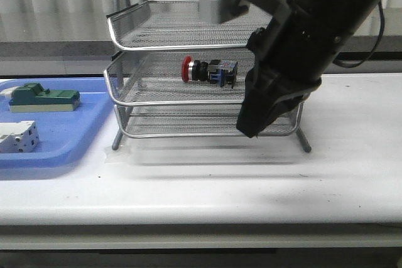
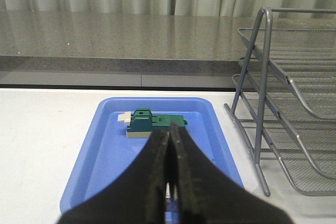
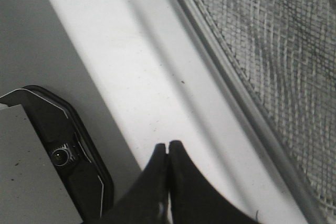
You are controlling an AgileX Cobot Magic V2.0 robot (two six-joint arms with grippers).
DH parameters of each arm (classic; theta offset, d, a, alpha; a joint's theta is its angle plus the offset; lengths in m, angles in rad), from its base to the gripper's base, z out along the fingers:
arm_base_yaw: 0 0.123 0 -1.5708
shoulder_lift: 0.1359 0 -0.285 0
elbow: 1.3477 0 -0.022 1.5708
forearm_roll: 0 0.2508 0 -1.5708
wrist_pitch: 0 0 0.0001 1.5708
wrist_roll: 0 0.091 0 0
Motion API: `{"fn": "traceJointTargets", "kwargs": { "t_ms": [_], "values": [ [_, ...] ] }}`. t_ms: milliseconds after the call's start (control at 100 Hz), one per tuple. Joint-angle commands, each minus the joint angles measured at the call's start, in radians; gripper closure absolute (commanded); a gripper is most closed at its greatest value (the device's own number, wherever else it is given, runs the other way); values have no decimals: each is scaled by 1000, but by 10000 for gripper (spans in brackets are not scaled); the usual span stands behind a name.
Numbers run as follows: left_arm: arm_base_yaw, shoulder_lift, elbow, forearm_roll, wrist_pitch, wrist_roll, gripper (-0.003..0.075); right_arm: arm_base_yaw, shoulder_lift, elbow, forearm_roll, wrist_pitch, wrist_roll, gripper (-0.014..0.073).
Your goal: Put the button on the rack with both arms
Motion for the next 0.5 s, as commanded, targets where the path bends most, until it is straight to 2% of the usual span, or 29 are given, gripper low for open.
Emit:
{"fn": "traceJointTargets", "kwargs": {
  "t_ms": [0, 100, 220, 490],
  "values": [
    [1, 5, -28, -18, -54, -7, 740, -8, -93, -29, 19, 22, 67, 654],
    [1, 5, -28, -18, -54, -7, 740, -8, -157, -27, -11, 33, 155, 654],
    [1, 5, -28, -18, -54, -7, 740, -8, -240, -27, -108, 34, 287, 654],
    [1, 5, -28, -18, -54, -7, 740, -8, -445, 10, -452, 49, 753, 654]
  ]
}}
